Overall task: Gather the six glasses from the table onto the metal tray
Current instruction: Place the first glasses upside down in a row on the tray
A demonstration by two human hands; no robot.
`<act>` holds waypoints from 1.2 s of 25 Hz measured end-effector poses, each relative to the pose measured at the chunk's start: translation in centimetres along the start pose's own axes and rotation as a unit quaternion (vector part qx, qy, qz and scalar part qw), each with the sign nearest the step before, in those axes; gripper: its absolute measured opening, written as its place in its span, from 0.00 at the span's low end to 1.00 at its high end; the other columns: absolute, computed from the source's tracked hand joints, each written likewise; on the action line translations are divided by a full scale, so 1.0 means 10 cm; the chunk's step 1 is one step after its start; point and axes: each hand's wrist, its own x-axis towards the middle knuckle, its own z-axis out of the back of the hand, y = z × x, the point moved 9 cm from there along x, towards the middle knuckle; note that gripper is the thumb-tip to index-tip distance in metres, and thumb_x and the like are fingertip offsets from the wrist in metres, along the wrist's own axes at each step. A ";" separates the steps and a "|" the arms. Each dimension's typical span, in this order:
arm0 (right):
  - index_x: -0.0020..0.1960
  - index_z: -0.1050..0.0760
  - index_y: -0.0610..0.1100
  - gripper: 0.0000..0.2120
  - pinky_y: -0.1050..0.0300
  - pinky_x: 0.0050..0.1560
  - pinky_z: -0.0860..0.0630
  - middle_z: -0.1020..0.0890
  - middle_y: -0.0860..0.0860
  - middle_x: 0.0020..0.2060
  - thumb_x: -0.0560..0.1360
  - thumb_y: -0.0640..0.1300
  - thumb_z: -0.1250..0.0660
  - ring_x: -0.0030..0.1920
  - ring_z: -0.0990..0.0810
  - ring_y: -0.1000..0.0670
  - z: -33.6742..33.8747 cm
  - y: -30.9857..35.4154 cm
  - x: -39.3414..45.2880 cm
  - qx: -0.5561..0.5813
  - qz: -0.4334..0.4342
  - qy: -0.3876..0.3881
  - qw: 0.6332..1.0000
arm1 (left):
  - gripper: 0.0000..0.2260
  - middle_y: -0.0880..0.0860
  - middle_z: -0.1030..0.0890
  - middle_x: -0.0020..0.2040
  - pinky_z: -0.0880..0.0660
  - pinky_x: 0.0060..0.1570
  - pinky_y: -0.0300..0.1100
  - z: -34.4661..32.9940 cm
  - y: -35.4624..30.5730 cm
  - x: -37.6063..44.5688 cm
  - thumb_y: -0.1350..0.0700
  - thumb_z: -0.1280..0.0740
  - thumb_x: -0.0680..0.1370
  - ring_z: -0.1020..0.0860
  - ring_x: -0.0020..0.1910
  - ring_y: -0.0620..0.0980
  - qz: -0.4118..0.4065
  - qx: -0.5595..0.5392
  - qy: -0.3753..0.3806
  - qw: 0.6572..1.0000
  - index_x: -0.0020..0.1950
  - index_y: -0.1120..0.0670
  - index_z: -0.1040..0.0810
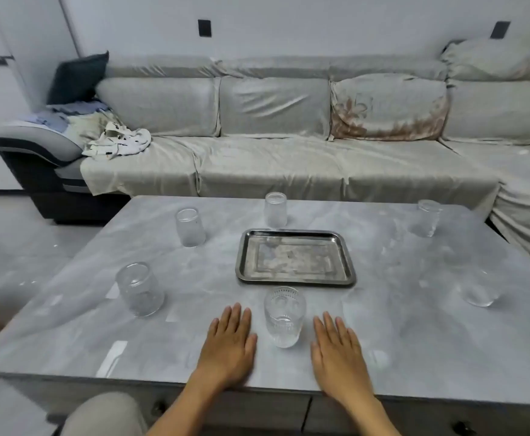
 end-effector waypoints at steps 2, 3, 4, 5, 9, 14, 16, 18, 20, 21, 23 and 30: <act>0.78 0.54 0.50 0.29 0.51 0.74 0.63 0.55 0.51 0.79 0.79 0.54 0.55 0.78 0.58 0.49 0.04 -0.01 -0.06 0.022 -0.017 0.013 1.000 | 0.29 0.52 0.55 0.81 0.57 0.76 0.49 0.04 -0.05 -0.04 0.43 0.54 0.80 0.57 0.79 0.52 -0.012 0.004 0.020 1.000 0.79 0.50 0.54; 0.78 0.52 0.51 0.31 0.50 0.75 0.60 0.52 0.50 0.79 0.77 0.55 0.51 0.78 0.57 0.48 0.05 -0.02 -0.04 0.042 -0.032 0.024 0.998 | 0.29 0.53 0.53 0.81 0.54 0.76 0.50 0.07 -0.06 -0.02 0.42 0.53 0.80 0.54 0.80 0.52 -0.012 0.014 0.024 1.000 0.79 0.50 0.52; 0.78 0.50 0.51 0.34 0.50 0.75 0.55 0.48 0.49 0.79 0.75 0.56 0.46 0.78 0.52 0.47 0.09 0.00 -0.02 0.079 -0.046 0.028 0.995 | 0.29 0.53 0.49 0.81 0.48 0.75 0.51 0.12 -0.08 0.00 0.42 0.51 0.79 0.50 0.79 0.54 -0.016 0.022 0.024 0.999 0.79 0.51 0.48; 0.77 0.47 0.51 0.37 0.52 0.74 0.47 0.42 0.49 0.77 0.71 0.57 0.40 0.76 0.45 0.46 0.13 0.07 0.04 0.141 -0.050 0.021 0.988 | 0.28 0.54 0.41 0.79 0.41 0.72 0.52 0.17 -0.08 0.06 0.42 0.49 0.78 0.43 0.77 0.55 -0.021 0.037 0.023 0.999 0.76 0.51 0.41; 0.69 0.39 0.59 0.43 0.60 0.57 0.28 0.23 0.55 0.60 0.58 0.49 0.25 0.60 0.24 0.51 0.25 0.46 0.16 0.394 -0.049 -0.012 0.918 | 0.16 0.49 0.21 0.55 0.27 0.46 0.46 0.47 -0.04 0.35 0.45 0.41 0.71 0.22 0.55 0.55 -0.030 0.028 0.034 0.999 0.54 0.49 0.23; 0.55 0.37 0.66 0.38 0.70 0.45 0.26 0.19 0.58 0.50 0.52 0.46 0.23 0.48 0.20 0.61 0.26 0.47 0.34 0.434 -0.098 -0.031 0.895 | 0.13 0.48 0.18 0.48 0.24 0.50 0.46 0.80 0.43 0.94 0.51 0.34 0.74 0.20 0.47 0.51 0.123 -0.230 -0.074 0.963 0.57 0.50 0.22; 0.53 0.39 0.66 0.37 0.73 0.38 0.28 0.19 0.61 0.48 0.53 0.48 0.23 0.43 0.21 0.65 0.39 0.45 0.55 0.423 -0.093 -0.013 0.901 | 0.17 0.48 0.21 0.46 0.26 0.51 0.46 0.77 0.56 1.15 0.53 0.33 0.73 0.21 0.49 0.53 0.171 -0.305 -0.076 0.934 0.62 0.51 0.24; 0.56 0.37 0.65 0.37 0.71 0.42 0.28 0.21 0.62 0.51 0.53 0.51 0.22 0.47 0.21 0.62 0.67 0.48 0.85 0.399 -0.058 -0.019 0.915 | 0.20 0.48 0.21 0.47 0.27 0.52 0.45 0.69 0.61 1.36 0.53 0.31 0.72 0.22 0.50 0.52 0.187 -0.338 -0.054 0.921 0.64 0.51 0.26; 0.60 0.34 0.63 0.38 0.61 0.50 0.28 0.23 0.60 0.55 0.54 0.54 0.21 0.53 0.23 0.56 0.98 0.58 1.23 0.348 -0.011 -0.028 0.937 | 0.22 0.51 0.19 0.51 0.28 0.52 0.44 0.61 0.61 1.49 0.53 0.30 0.70 0.21 0.52 0.52 0.184 -0.341 -0.039 0.921 0.65 0.51 0.25; 0.60 0.33 0.61 0.37 0.58 0.50 0.28 0.23 0.60 0.55 0.54 0.57 0.21 0.53 0.24 0.55 1.10 0.61 1.43 0.323 0.003 -0.037 0.946 | 0.22 0.52 0.18 0.52 0.28 0.51 0.44 0.59 0.60 1.53 0.53 0.29 0.70 0.21 0.51 0.52 0.182 -0.342 -0.035 0.921 0.64 0.52 0.24; 0.57 0.33 0.58 0.36 0.56 0.47 0.28 0.24 0.58 0.54 0.54 0.60 0.21 0.52 0.24 0.53 1.25 0.66 1.84 0.307 0.003 -0.060 0.950 | 0.20 0.51 0.17 0.49 0.26 0.49 0.44 0.57 0.59 1.57 0.55 0.29 0.70 0.20 0.48 0.52 0.172 -0.334 -0.037 0.926 0.61 0.51 0.22; 0.60 0.36 0.51 0.36 0.54 0.46 0.27 0.21 0.49 0.56 0.59 0.52 0.20 0.52 0.22 0.46 0.86 0.94 2.76 0.202 0.036 -0.071 0.976 | 0.11 0.47 0.18 0.35 0.22 0.53 0.54 0.54 0.57 1.60 0.59 0.32 0.70 0.18 0.41 0.54 0.160 -0.329 -0.036 0.930 0.48 0.46 0.17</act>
